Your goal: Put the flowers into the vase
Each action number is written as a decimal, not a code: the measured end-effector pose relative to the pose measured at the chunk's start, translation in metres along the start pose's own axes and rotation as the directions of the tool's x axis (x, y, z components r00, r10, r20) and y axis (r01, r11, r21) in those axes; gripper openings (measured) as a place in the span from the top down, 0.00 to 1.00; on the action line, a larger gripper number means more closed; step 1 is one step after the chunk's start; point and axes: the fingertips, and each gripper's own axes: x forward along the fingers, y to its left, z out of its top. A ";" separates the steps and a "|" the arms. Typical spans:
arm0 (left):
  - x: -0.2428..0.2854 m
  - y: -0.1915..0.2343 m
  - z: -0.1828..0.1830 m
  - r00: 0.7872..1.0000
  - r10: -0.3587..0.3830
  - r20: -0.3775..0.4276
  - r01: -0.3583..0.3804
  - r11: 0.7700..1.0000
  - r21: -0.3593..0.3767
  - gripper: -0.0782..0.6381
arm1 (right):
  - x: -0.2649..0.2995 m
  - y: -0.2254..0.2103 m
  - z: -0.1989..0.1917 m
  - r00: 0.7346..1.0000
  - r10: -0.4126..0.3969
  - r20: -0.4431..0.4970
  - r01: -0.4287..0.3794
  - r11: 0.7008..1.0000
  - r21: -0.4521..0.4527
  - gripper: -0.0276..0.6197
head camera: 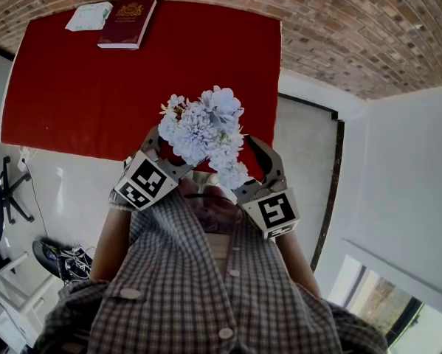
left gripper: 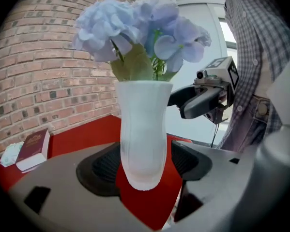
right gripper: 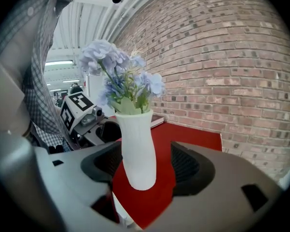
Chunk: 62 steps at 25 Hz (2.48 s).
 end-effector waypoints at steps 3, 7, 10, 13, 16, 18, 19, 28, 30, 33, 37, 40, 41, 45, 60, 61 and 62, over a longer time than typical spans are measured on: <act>-0.004 0.001 -0.013 0.999 0.014 -0.032 -0.014 1.000 -0.003 0.45 | -0.002 -0.009 -0.007 1.000 -0.017 -0.015 0.017 1.000 0.015 0.47; -0.015 0.012 -0.020 0.998 0.052 -0.040 -0.054 0.998 -0.031 0.45 | -0.005 -0.020 -0.013 0.999 -0.047 -0.025 0.047 0.998 0.037 0.48; -0.024 0.020 -0.029 0.995 0.073 -0.064 -0.075 0.997 -0.026 0.45 | -0.007 -0.028 -0.016 0.996 -0.083 -0.030 0.085 0.995 0.050 0.57; -0.033 0.031 -0.029 0.989 0.134 -0.056 -0.135 0.991 -0.020 0.58 | -0.009 -0.037 -0.020 0.990 -0.138 -0.038 0.141 0.987 0.074 0.74; -0.043 0.043 -0.023 0.981 0.194 -0.018 -0.195 0.979 -0.054 0.77 | -0.010 -0.046 -0.016 0.981 -0.193 -0.011 0.194 0.978 0.082 0.86; -0.049 0.049 -0.017 0.976 0.218 0.014 -0.216 0.973 -0.079 0.84 | -0.012 -0.053 -0.013 0.972 -0.236 -0.002 0.235 0.967 0.094 0.92; -0.052 0.051 -0.013 0.973 0.229 0.029 -0.226 0.970 -0.089 0.86 | -0.014 -0.056 -0.011 0.968 -0.249 0.005 0.248 0.964 0.101 0.92; -0.063 0.059 -0.005 0.963 0.266 0.039 -0.259 0.957 -0.130 0.88 | -0.018 -0.068 0.008 0.956 -0.289 0.049 0.283 0.954 0.100 0.95; -0.062 0.056 -0.004 0.966 0.258 0.031 -0.253 0.961 -0.115 0.88 | -0.017 -0.068 0.008 0.958 -0.283 0.042 0.278 0.956 0.097 0.95; -0.062 0.054 -0.001 0.964 0.263 0.041 -0.257 0.960 -0.116 0.88 | -0.014 -0.065 0.007 0.962 -0.271 0.034 0.268 0.960 0.077 0.95; -0.063 0.054 0.003 0.960 0.275 0.059 -0.266 0.955 -0.129 0.88 | -0.012 -0.062 0.005 0.966 -0.257 0.022 0.256 0.965 0.058 0.95; -0.062 0.054 0.004 0.959 0.276 0.062 -0.267 0.955 -0.129 0.88 | -0.012 -0.061 0.004 0.967 -0.255 0.018 0.254 0.966 0.057 0.95; -0.062 0.054 0.003 0.959 0.277 0.062 -0.267 0.955 -0.131 0.88 | -0.012 -0.061 0.004 0.967 -0.255 0.011 0.254 0.966 0.056 0.95; -0.063 0.055 0.005 0.957 0.279 0.075 -0.266 0.952 -0.151 0.88 | -0.013 -0.061 0.005 0.967 -0.256 0.011 0.255 0.966 0.046 0.95; -0.060 0.052 0.004 0.961 0.269 0.063 -0.257 0.953 -0.159 0.88 | -0.012 -0.062 0.003 0.969 -0.249 0.002 0.248 0.968 0.028 0.95; -0.060 0.052 0.003 0.962 0.268 0.061 -0.255 0.954 -0.157 0.88 | -0.012 -0.062 0.002 0.969 -0.248 0.002 0.247 0.969 0.027 0.95; -0.059 0.051 0.003 0.962 0.266 0.060 -0.254 0.955 -0.156 0.88 | -0.012 -0.062 0.002 0.969 -0.247 0.000 0.246 0.969 0.027 0.95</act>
